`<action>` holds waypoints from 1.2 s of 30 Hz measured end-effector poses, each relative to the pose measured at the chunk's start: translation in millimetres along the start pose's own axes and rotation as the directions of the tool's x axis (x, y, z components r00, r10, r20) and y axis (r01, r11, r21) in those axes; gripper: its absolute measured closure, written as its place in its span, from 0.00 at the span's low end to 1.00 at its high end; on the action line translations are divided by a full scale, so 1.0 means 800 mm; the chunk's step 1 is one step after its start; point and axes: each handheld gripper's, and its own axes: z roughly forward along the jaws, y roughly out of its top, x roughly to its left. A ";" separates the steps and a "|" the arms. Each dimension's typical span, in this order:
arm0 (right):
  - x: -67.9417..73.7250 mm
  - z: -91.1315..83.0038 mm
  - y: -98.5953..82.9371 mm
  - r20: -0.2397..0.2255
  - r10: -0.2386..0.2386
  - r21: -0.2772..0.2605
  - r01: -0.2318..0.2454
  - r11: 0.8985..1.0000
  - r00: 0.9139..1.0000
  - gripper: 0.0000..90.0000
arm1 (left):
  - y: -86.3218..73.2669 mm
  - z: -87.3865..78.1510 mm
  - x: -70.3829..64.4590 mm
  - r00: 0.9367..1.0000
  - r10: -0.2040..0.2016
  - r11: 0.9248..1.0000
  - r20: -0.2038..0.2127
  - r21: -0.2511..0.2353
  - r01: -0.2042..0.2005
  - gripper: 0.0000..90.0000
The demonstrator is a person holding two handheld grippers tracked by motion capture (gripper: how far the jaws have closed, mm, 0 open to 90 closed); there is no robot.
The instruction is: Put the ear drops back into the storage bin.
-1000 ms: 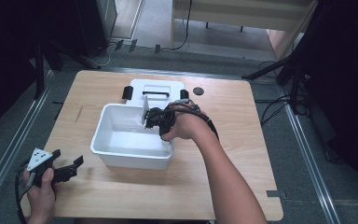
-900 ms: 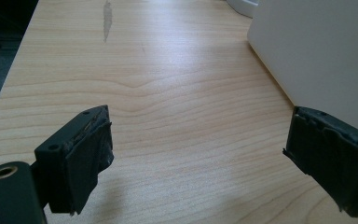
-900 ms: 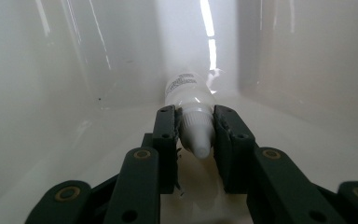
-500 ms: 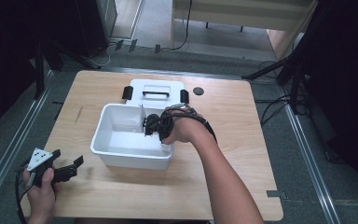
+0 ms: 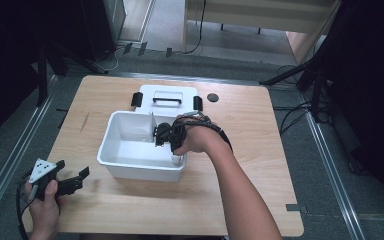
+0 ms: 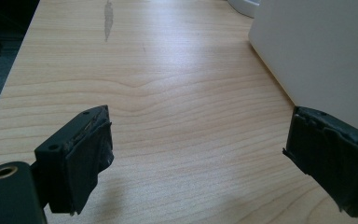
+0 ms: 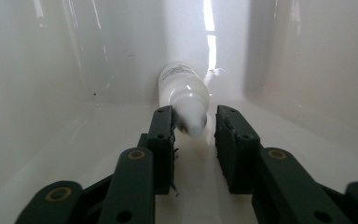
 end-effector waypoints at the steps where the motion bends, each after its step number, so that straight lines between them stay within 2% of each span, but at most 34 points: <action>1: 0.000 0.000 0.000 -0.002 0.004 -0.002 -0.004 1.000 1.000 0.71 | 0.000 0.000 0.000 1.000 -0.001 1.000 0.000 0.000 0.001 0.09; 3: 0.002 -0.002 -0.002 0.010 0.007 -0.022 -0.007 1.000 1.000 0.61 | 0.000 0.000 0.000 1.000 -0.001 1.000 0.002 -0.001 0.001 0.09; 6: 0.001 -0.012 -0.007 0.033 0.048 -0.079 -0.045 0.996 0.998 0.49 | 0.000 0.000 0.000 1.000 -0.001 1.000 0.001 -0.001 0.001 0.09; 8: -0.001 -0.023 -0.012 0.048 0.082 -0.129 -0.075 0.989 0.995 0.43 | 0.000 0.000 0.000 1.000 0.003 1.000 -0.001 0.002 -0.003 0.09; 12: -0.003 -0.043 -0.025 0.076 0.146 -0.211 -0.127 0.969 0.986 0.31 | 0.000 0.000 0.000 1.000 0.003 1.000 -0.003 0.001 -0.003 0.09; 15: -0.003 -0.060 -0.036 0.087 0.208 -0.283 -0.176 0.943 0.974 0.15 | 0.000 0.000 0.000 1.000 0.003 1.000 -0.003 0.000 -0.003 0.09; 17: -0.004 -0.071 -0.048 0.076 0.271 -0.345 -0.230 0.910 0.960 0.07 | 0.000 0.000 -0.001 1.000 0.003 1.000 -0.004 0.000 -0.003 0.09; 18: -0.004 -0.075 -0.052 0.071 0.295 -0.363 -0.251 0.897 0.953 0.03 | 0.000 0.000 -0.001 1.000 0.003 1.000 -0.004 -0.001 -0.003 0.09; 19: -0.006 -0.079 -0.060 0.059 0.330 -0.389 -0.282 0.877 0.942 0.00 | 0.000 0.000 -0.001 1.000 0.004 1.000 -0.004 0.000 -0.004 0.09; 20: -0.007 -0.081 -0.065 0.053 0.345 -0.405 -0.296 0.865 0.937 0.00 | 0.000 0.000 -0.001 1.000 0.004 1.000 -0.004 -0.001 -0.004 0.09; 21: -0.008 -0.085 -0.073 0.044 0.365 -0.432 -0.312 0.846 0.930 0.00 | 0.000 0.000 -0.001 1.000 0.005 1.000 -0.005 -0.001 -0.005 0.09; 23: -0.009 -0.088 -0.089 0.053 0.387 -0.465 -0.320 0.826 0.921 0.00 | 0.000 0.000 -0.001 1.000 0.005 1.000 -0.004 0.000 -0.005 0.09; 25: -0.008 -0.090 -0.102 0.065 0.417 -0.495 -0.333 0.802 0.907 0.00 | 0.000 0.000 -0.001 1.000 0.006 1.000 -0.005 0.000 -0.006 0.09; 26: -0.008 -0.090 -0.110 0.062 0.434 -0.512 -0.344 0.787 0.899 0.00 | 0.000 0.000 -0.001 1.000 0.007 1.000 -0.005 -0.001 -0.007 0.09; 27: -0.007 -0.090 -0.120 0.047 0.448 -0.537 -0.356 0.765 0.893 0.00 | 0.000 0.000 -0.001 1.000 0.008 1.000 -0.006 -0.001 -0.008 0.09; 28: -0.007 -0.089 -0.126 0.047 0.458 -0.550 -0.359 0.754 0.888 0.00 | 0.000 0.000 -0.001 1.000 0.008 1.000 -0.006 0.000 -0.008 0.09; 30: -0.004 -0.087 -0.144 0.050 0.487 -0.581 -0.371 0.725 0.872 0.00 | 0.000 0.000 -0.001 1.000 0.010 1.000 -0.007 0.001 -0.010 0.09; 32: -0.001 -0.084 -0.157 0.049 0.511 -0.600 -0.384 0.702 0.858 0.00 | 0.000 0.000 -0.001 1.000 0.012 1.000 -0.008 0.001 -0.012 0.09; 33: 0.001 -0.081 -0.166 0.045 0.520 -0.618 -0.385 0.686 0.853 0.00 | 0.000 0.000 -0.001 1.000 0.013 1.000 -0.009 0.002 -0.013 0.09; 34: 0.002 -0.079 -0.171 0.045 0.530 -0.628 -0.389 0.674 0.847 0.00 | 0.000 0.000 -0.002 1.000 0.014 1.000 -0.011 0.002 -0.014 0.09; 35: 0.005 -0.076 -0.181 0.039 0.545 -0.642 -0.397 0.656 0.837 0.00 | 0.000 0.000 -0.002 1.000 0.018 1.000 -0.010 0.004 -0.018 0.09; 36: 0.006 -0.074 -0.186 0.039 0.553 -0.650 -0.399 0.647 0.833 0.00 | 0.000 0.000 -0.002 1.000 0.019 1.000 -0.011 0.004 -0.019 0.09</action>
